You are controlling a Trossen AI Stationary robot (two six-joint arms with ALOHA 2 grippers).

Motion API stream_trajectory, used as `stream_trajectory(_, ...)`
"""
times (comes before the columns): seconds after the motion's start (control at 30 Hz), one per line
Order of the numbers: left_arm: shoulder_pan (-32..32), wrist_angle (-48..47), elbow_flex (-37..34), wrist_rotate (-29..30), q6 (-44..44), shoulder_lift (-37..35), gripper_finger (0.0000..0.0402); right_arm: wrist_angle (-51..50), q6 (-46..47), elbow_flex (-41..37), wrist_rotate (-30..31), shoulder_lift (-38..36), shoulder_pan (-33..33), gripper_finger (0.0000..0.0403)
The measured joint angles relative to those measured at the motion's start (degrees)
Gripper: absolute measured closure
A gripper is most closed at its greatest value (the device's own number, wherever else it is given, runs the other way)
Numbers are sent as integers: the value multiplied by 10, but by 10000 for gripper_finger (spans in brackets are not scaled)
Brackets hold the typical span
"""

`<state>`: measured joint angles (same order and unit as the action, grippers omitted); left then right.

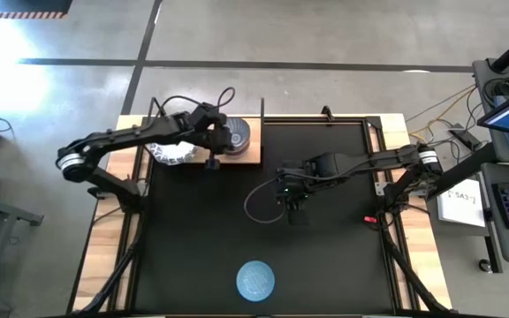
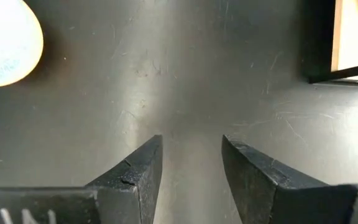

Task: Place and stack bowls onto a shelf
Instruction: Stack the dark blue patterned bowl on top of the yellow patterned bowl on the shelf

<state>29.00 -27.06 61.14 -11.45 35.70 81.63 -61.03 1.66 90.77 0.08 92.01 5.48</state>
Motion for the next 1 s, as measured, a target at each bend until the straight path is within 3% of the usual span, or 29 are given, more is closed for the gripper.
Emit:
stream_trajectory(0.27,0,-15,0,7,-21,1,391,0,-2,0,0,0,0,257)
stream_trajectory(0.77,0,-27,3,61,-51,-2,282,5,22,0,0,0,0,259)
stream_trajectory(1.0,-2,-101,61,60,-76,-11,260,5,54,0,-31,0,0,257)
